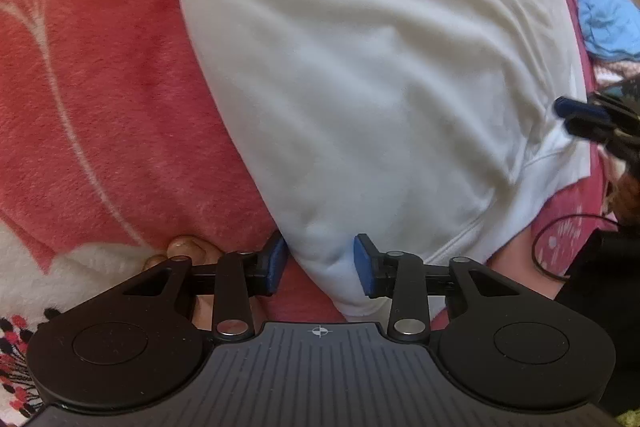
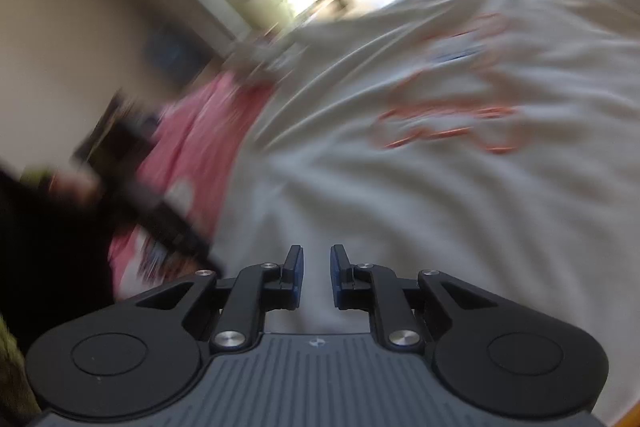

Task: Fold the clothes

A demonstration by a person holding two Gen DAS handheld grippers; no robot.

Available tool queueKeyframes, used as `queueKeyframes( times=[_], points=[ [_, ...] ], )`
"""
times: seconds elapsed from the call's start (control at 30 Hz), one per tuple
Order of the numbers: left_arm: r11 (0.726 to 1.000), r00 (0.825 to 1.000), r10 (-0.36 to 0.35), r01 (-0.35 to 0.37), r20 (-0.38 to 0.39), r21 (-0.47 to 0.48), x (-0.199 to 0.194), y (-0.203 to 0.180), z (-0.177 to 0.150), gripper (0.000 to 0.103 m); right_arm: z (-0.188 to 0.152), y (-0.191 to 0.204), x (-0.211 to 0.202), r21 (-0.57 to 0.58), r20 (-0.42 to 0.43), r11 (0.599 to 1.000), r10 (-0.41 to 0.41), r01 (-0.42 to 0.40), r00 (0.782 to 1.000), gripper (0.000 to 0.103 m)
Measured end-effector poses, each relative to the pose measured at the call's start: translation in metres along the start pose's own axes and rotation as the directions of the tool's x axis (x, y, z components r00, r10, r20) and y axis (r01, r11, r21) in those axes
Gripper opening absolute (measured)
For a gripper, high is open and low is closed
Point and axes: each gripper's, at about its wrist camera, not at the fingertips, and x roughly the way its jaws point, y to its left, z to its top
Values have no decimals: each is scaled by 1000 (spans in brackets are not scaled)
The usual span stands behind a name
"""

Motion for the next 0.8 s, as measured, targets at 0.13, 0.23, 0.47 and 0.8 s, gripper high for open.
queueKeyframes(
  times=[0.13,0.23,0.47,0.8],
  points=[
    [998,1000,7,-8,14,64,-3,-6,-3,9,4,10,21,-44,-43,999,10,-12,999,15],
    [996,1000,14,-16,21,85,-4,-9,-3,4,2,5,19,5,-22,1000,3,-3,1000,15],
    [973,994,100,-89,-39,214,6,-17,-5,3,-6,-7,16,39,-51,998,-38,40,998,15],
    [890,970,194,-238,149,389,-55,-41,-6,18,-14,-14,-3,22,-43,998,-62,63,997,15]
  ],
)
